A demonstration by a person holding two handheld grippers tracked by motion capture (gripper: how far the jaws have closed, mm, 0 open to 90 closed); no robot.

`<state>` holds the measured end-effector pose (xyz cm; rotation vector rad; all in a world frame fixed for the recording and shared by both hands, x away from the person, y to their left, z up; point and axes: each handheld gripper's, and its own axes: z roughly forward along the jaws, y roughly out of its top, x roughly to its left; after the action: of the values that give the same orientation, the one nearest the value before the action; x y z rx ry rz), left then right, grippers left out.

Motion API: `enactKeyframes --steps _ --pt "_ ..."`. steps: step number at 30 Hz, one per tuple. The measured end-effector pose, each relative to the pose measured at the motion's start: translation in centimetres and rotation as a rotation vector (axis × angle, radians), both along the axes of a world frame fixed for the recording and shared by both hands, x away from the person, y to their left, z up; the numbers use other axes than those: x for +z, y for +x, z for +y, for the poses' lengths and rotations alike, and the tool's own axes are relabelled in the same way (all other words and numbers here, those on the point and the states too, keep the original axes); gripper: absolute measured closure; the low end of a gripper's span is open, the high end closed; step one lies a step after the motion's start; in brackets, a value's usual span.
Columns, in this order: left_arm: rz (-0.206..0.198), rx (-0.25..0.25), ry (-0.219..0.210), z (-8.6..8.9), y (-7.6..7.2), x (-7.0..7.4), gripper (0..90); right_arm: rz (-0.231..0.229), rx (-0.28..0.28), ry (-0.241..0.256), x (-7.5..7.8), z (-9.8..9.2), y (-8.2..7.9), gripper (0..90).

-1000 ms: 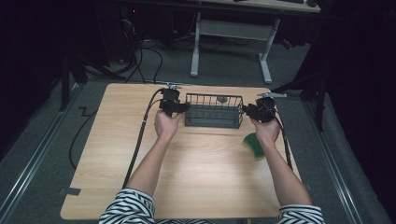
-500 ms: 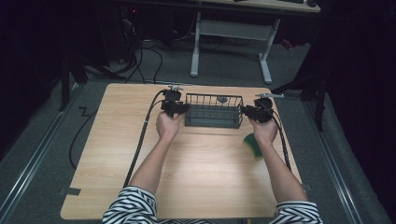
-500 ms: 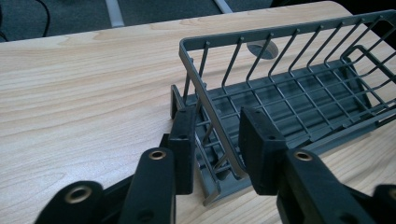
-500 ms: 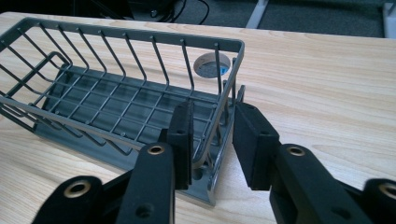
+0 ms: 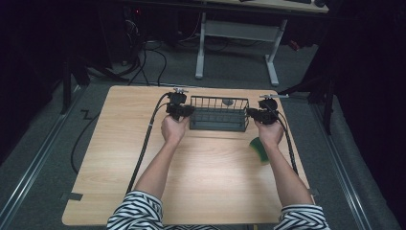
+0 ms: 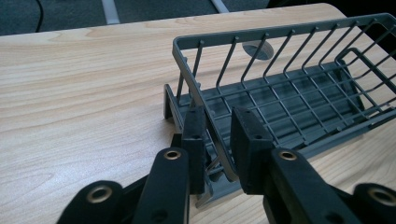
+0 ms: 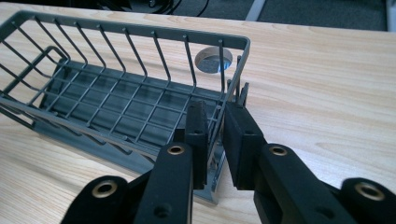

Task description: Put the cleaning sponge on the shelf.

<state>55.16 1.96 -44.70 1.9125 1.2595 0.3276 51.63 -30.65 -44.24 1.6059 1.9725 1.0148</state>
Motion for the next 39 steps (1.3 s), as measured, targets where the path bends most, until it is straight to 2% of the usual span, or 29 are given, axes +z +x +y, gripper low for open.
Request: enactKeyframes --steps 1,3,12,15,19,27,29,31,33,35,37,39 --pt "0.004 0.0 -0.003 0.0 0.0 0.0 77.2 0.007 -0.008 0.02 0.0 -0.1 0.0 81.6" --pt "0.006 -0.002 -0.008 0.1 0.0 0.1 78.0 0.007 -0.011 0.026 0.0 -0.1 0.1 82.0" --pt "0.012 -0.008 0.002 0.2 -0.3 0.3 78.8 0.002 -0.011 0.008 0.1 0.1 -0.2 82.3" --pt "0.008 -0.012 0.0 0.4 -0.7 0.4 79.5 -0.008 0.001 -0.029 0.1 0.5 -0.7 82.2" --pt "0.011 -0.017 -0.005 0.9 -1.5 0.4 79.7 -0.004 0.021 -0.041 0.2 0.7 -1.3 82.0" --pt "0.012 -0.019 0.004 2.0 -3.2 0.5 79.9 0.0 0.078 -0.111 0.6 2.0 -2.9 81.0" --pt "0.018 -0.023 0.003 2.3 -3.8 0.6 79.8 -0.009 0.084 -0.102 0.5 2.0 -3.3 81.1" --pt "0.022 -0.034 0.027 2.3 -4.2 0.7 79.6 -0.01 0.081 -0.076 0.4 1.9 -3.8 81.2" --pt "0.024 -0.043 0.048 2.3 -4.7 0.9 79.5 -0.001 0.088 -0.078 0.5 2.0 -4.1 81.2" --pt "0.028 -0.049 0.038 2.4 -5.1 1.0 79.4 0.002 0.097 -0.093 0.7 2.1 -4.5 81.2" --pt "0.032 -0.055 0.017 2.7 -5.6 0.8 79.4 0.002 0.103 -0.082 0.6 2.0 -5.1 81.2" --pt "0.033 -0.058 0.015 2.9 -6.1 0.8 79.4 -0.001 0.108 -0.071 0.6 1.9 -5.5 81.2"
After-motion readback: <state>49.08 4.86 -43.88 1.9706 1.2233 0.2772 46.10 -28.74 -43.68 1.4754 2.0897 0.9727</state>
